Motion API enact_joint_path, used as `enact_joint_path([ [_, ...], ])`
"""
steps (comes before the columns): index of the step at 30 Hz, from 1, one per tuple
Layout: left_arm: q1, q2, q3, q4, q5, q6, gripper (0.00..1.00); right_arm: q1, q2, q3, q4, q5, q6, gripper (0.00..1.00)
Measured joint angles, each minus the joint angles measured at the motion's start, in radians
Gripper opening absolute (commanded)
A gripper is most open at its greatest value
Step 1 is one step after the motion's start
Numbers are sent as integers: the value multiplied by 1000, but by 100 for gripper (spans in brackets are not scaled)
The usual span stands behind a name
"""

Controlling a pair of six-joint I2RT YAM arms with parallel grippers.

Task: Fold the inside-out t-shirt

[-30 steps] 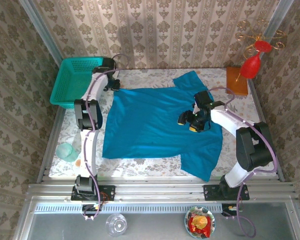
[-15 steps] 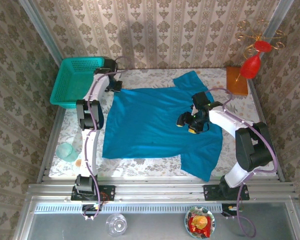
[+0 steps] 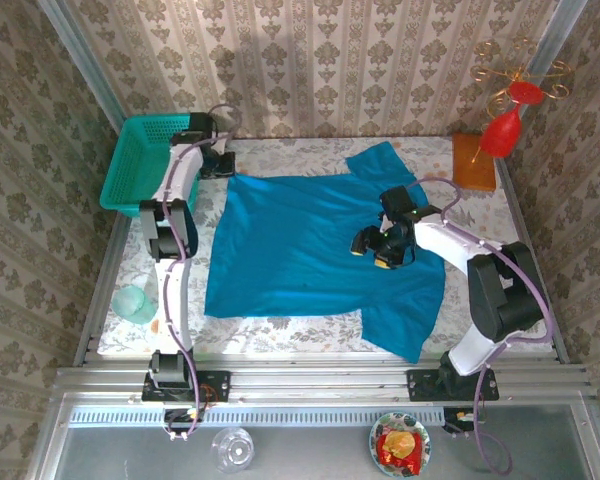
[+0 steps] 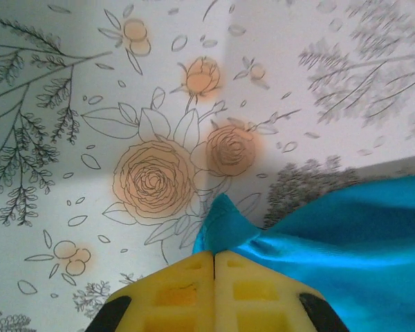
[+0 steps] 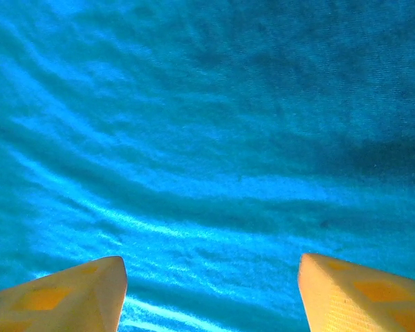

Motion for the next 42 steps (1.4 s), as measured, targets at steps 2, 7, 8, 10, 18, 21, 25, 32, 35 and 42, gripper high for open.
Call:
enact_joint_path([
  [2, 8, -11, -1, 8, 44, -37, 0, 0, 23, -7, 15, 4, 7, 68],
  [7, 21, -37, -56, 47, 109, -127, 0, 0, 54, -35, 42, 5, 26, 68],
  [8, 24, -39, -66, 53, 111, -145, 0, 0, 55, -39, 42, 5, 29, 68],
  [10, 33, -39, -73, 63, 110, -177, 8, 0, 55, -43, 43, 6, 29, 68],
  [18, 59, -18, 19, 53, 70, -217, 21, 0, 46, -43, 35, 23, 28, 68],
  [21, 59, -18, 30, 39, 46, -214, 23, 0, 16, -42, 11, 46, 23, 69],
  [25, 55, -31, -13, 28, 32, -208, 22, -12, -39, -42, -24, 68, 9, 69],
  [32, 2, -129, -181, -3, -8, -166, 16, -65, -87, -37, -52, 80, -12, 69],
  [35, -34, -172, -254, -8, -32, -154, 14, -98, -90, -37, -53, 75, -29, 69],
  [42, -71, -187, -364, -11, -108, -130, 13, -196, -87, -41, -55, 34, -55, 69],
])
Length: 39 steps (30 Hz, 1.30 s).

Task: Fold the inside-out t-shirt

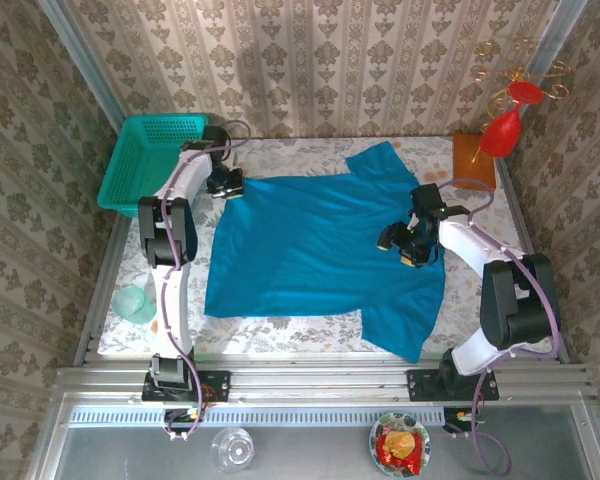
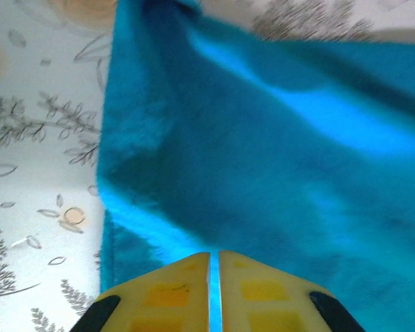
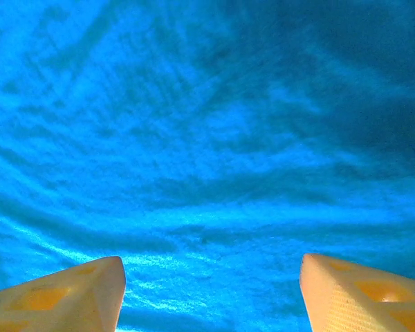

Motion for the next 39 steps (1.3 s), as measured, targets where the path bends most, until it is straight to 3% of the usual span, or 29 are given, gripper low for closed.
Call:
enact_joint_path([
  [10, 57, 64, 28, -50, -101, 6, 13, -84, -49, -50, -40, -2, -7, 69],
  [16, 67, 128, 144, -90, -127, 8, 13, -84, -216, -94, -97, 11, -2, 69],
  [24, 56, 108, 133, -91, -117, -1, 16, -18, -402, -193, -229, 45, 45, 69],
  [29, 16, -34, 3, -61, -69, -12, 17, 67, -475, -253, -320, 87, 115, 65],
  [39, -74, -505, -457, 110, 11, -47, 18, 257, -680, -423, -461, 150, 376, 50],
])
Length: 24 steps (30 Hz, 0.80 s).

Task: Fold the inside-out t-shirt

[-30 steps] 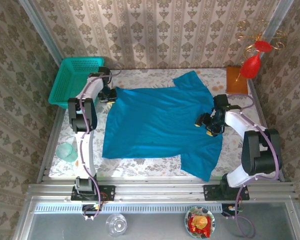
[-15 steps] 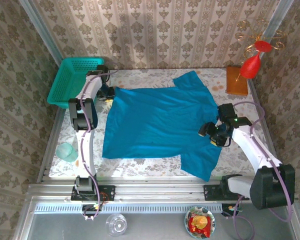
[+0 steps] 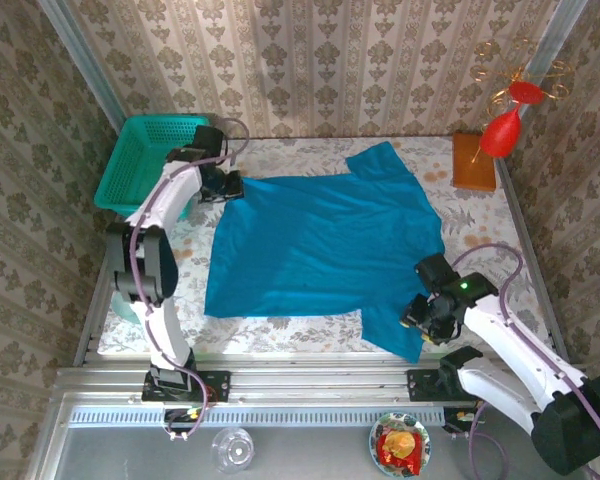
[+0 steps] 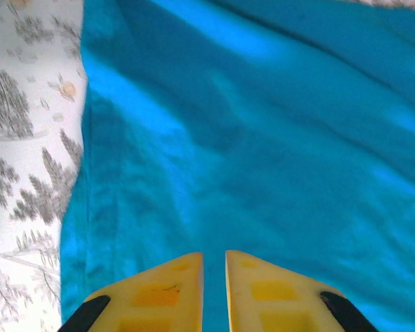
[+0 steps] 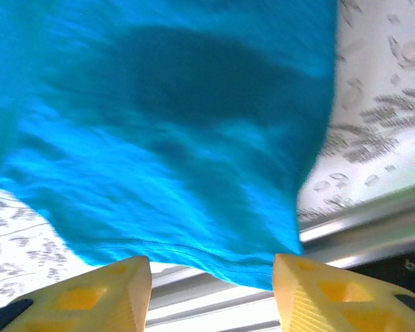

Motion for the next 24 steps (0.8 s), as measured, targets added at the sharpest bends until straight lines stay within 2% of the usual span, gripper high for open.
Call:
enact_joint_path([
  [8, -21, -198, -323, 79, 31, -54, 18, 69, 42, -65, -14, 3, 164, 42],
  [22, -26, -318, -532, 118, 45, -104, 20, 92, 147, -132, 94, 22, 404, 38],
  [23, -26, -335, -551, 116, 45, -111, 20, 92, 147, -132, 98, 23, 413, 34],
  [24, -26, -354, -569, 115, 45, -118, 20, 92, 147, -132, 103, 24, 420, 26],
])
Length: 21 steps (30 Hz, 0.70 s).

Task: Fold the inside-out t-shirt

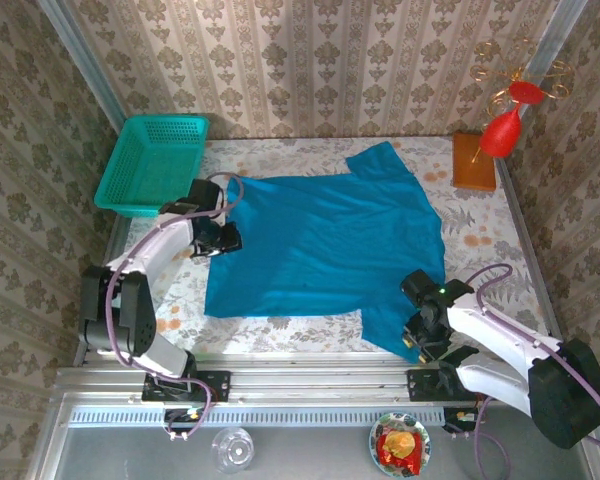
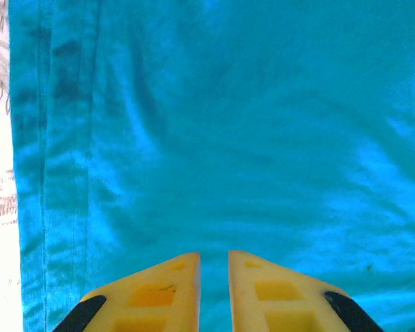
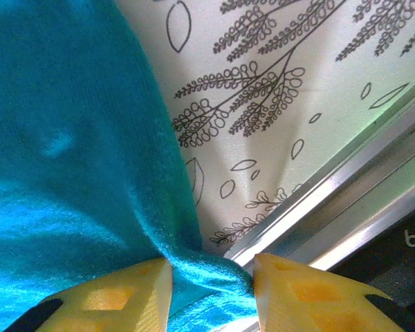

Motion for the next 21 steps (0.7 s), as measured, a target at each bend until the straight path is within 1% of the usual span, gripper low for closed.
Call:
enact_joint_path([
  [2, 0, -35, -28, -7, -2, -13, 21, 0, -3, -1, 18, 3, 13, 18],
  [7, -6, -120, -101, -29, -36, -57, 21, 0, -30, -9, 18, 10, 25, 16],
  [9, -15, -139, -131, -43, -60, -77, 21, 0, -34, -9, 19, 14, 25, 9],
  [10, -21, -145, -148, -51, -74, -86, 21, 0, -34, -9, 19, 17, 25, 0],
  [14, -40, -170, -229, -87, -137, -134, 21, 0, -45, -7, 21, 25, 19, 0],
  [18, -55, -196, -311, -119, -198, -188, 25, 0, -49, -3, 33, 32, 19, 0],
  [21, -59, -206, -349, -130, -221, -219, 29, 0, -47, 12, 37, 37, 16, 0],
])
